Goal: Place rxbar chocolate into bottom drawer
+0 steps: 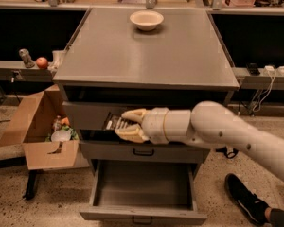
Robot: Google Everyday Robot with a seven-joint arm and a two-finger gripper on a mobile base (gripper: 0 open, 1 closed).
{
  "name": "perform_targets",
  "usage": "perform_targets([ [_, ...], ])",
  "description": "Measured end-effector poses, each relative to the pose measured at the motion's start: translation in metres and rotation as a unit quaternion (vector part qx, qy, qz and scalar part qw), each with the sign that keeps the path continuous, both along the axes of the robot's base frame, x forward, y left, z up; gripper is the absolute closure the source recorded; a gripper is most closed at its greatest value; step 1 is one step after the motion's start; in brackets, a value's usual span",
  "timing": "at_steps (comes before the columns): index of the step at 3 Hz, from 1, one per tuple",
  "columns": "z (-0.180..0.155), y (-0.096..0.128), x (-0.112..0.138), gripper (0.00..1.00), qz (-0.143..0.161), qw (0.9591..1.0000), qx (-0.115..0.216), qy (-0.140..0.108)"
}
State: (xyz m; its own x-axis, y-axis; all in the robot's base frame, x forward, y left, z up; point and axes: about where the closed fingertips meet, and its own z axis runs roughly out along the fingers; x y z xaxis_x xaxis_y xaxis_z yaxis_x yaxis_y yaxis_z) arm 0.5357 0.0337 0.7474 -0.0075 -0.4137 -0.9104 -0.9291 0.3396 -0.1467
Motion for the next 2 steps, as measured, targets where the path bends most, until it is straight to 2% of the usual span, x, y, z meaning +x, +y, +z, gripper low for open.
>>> perform_targets([
  [1, -0.063, 0.002, -0.028, 1.0, -0.036, 0.9989, 0.013, 0.027],
  [2, -0.118, 0.006, -0.048, 1.0, -0.045, 0.9961, 0.029, 0.071],
])
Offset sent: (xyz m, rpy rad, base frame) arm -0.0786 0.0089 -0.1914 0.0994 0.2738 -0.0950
